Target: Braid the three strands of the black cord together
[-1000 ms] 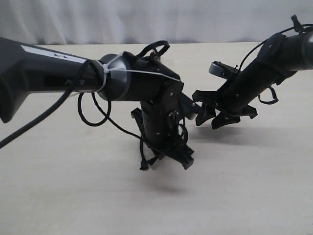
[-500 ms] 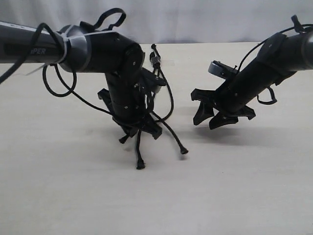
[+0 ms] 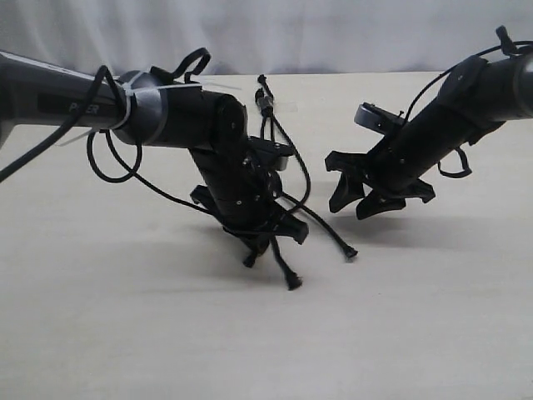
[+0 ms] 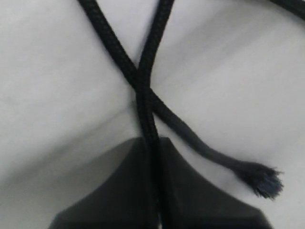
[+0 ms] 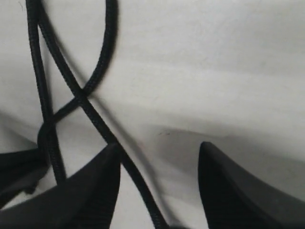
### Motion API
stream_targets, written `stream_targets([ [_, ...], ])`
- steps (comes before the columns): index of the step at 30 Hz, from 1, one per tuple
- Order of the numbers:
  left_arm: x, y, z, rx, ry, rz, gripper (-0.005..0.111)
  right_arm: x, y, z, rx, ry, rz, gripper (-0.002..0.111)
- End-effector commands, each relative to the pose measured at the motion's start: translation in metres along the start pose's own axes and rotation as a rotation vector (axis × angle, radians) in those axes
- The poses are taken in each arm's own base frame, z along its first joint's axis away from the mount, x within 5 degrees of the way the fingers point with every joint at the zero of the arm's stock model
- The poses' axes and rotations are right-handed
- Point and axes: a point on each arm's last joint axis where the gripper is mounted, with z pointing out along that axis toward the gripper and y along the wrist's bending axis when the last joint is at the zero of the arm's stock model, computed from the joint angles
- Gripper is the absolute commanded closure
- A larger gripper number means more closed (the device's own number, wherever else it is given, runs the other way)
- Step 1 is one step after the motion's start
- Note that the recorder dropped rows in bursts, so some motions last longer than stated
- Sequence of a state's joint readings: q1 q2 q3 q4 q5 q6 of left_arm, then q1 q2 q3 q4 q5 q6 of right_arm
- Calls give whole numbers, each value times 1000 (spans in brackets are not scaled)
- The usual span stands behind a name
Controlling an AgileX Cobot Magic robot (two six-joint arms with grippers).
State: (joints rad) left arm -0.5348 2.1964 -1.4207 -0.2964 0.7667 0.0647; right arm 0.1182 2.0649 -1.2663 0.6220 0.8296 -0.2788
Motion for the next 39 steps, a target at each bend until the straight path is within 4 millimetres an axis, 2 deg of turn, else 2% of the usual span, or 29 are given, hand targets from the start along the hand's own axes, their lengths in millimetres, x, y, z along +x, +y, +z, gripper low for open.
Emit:
stream_targets([
  [1,11,-11,29,39,56,8,107,-1,1,-2,3,-20,-17,60],
  [7,10,-11,23,46,46,-1,105,-1,2,-7,9,-35,-38,60],
  [9,8,-11,17,44,31,12,97,-2,5,-15,19,-58,-59,60],
  [14,6,-8,7,36,15,18,63,-2,14,-37,28,-119,-96,60],
  [17,6,-3,-1,33,26,14,56,1,17,-44,34,-113,-117,60],
  [21,8,13,-25,3,45,60,55,7,20,-48,23,-81,-124,60],
  [23,11,22,-40,-29,40,78,55,14,22,-41,41,-62,-134,60],
  [27,24,27,-51,-58,-2,91,55,35,36,-21,123,-1,-208,60],
  [33,35,27,-48,-58,-4,92,55,56,71,4,212,38,-356,60],
  [39,35,27,-47,-57,-5,89,55,66,86,26,273,50,-437,60],
])
